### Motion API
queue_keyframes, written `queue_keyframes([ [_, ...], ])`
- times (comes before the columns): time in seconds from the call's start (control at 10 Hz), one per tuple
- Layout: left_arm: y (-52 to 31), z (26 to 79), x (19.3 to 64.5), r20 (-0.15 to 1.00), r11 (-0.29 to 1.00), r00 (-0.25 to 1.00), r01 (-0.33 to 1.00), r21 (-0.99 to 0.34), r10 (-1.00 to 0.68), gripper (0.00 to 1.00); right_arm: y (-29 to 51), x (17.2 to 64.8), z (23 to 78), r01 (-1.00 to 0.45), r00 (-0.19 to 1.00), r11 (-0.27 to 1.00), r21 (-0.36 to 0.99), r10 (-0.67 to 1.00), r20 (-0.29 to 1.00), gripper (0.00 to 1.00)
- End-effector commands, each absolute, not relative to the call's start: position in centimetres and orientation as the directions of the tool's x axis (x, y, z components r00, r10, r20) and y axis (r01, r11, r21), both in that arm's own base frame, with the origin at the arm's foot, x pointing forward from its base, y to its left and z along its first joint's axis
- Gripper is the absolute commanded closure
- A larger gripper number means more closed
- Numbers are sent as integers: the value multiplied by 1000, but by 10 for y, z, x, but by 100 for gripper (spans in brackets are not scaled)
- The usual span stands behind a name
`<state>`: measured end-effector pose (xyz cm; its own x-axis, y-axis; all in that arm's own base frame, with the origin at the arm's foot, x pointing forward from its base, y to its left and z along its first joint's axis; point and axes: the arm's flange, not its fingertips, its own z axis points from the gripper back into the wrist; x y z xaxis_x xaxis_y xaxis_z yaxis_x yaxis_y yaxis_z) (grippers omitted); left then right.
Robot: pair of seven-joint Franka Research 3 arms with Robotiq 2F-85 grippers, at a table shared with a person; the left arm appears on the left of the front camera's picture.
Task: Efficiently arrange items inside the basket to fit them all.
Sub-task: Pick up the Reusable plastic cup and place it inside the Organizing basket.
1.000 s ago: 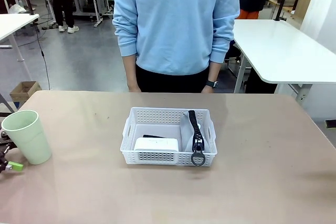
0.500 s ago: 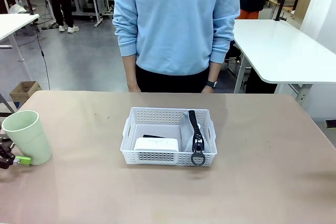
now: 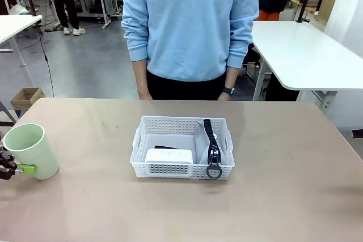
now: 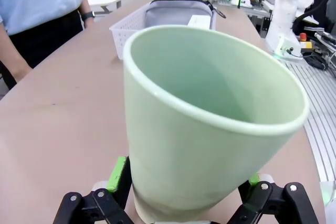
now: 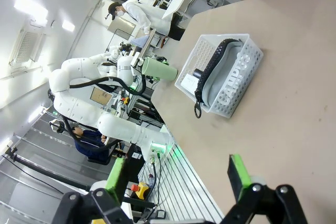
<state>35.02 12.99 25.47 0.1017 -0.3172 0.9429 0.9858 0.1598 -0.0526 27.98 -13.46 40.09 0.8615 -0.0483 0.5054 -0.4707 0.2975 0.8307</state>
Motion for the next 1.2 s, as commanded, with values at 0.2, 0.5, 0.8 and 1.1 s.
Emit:
queue_keyframes([
  [0.2, 119, 264, 346, 960, 181, 94, 982, -46, -263, 0, -134, 279, 402, -484, 854, 290, 826, -50, 518, 0],
  [0.5, 117, 265, 348, 962, 175, 95, 983, -51, -257, 0, -134, 279, 402, -484, 854, 290, 826, -50, 518, 0],
  [0.8, 119, 268, 350, 963, 169, 79, 985, -36, -258, 58, -134, 279, 402, -484, 854, 290, 826, -50, 518, 0],
  [1.1, 122, 269, 352, 965, 179, 76, 983, -31, -252, 100, -134, 279, 402, -484, 854, 290, 826, -50, 518, 0],
])
